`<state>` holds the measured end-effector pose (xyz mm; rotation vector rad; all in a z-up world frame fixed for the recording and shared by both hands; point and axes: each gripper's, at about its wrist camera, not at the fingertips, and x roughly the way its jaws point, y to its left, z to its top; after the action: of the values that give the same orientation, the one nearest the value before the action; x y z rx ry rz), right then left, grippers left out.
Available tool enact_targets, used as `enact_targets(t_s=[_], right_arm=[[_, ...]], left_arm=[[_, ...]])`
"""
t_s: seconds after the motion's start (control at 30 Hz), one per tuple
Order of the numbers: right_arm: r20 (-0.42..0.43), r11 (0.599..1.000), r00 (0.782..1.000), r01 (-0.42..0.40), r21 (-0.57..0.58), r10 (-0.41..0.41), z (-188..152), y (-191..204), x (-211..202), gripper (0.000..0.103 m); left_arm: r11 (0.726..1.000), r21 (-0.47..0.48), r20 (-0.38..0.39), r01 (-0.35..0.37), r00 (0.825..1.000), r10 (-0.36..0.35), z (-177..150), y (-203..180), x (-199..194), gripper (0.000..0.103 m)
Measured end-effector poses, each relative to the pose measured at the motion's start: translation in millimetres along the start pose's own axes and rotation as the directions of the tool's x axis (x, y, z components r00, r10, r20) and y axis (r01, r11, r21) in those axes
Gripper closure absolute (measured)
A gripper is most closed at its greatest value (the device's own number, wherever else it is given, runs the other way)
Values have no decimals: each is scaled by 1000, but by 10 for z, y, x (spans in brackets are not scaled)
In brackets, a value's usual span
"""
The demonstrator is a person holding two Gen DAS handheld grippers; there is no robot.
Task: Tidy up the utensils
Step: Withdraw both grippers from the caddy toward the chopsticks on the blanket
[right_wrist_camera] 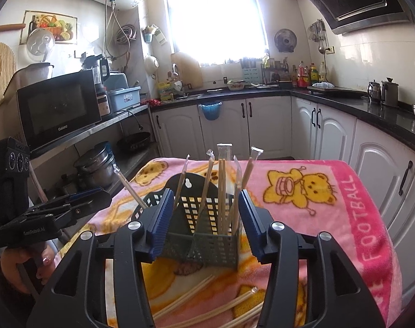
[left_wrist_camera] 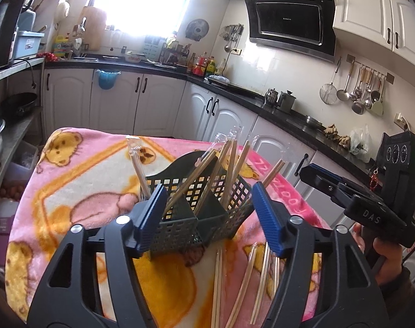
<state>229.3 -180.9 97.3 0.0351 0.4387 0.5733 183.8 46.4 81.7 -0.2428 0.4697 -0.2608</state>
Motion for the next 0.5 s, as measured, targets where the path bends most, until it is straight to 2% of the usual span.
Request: enact_targets(t_s=[0.23,0.5], right_arm=[[-15,1000,1000,11,-5,-11,-132,-41,-104,48],[-36,999,999,32,-4,-32,-285,-101,-208,45]], left_arm=[[1000,16,-14,-7,1000,8,-95,-57,20,30],[1000,29,-50,-12,999,13,-200,-123,124,27]])
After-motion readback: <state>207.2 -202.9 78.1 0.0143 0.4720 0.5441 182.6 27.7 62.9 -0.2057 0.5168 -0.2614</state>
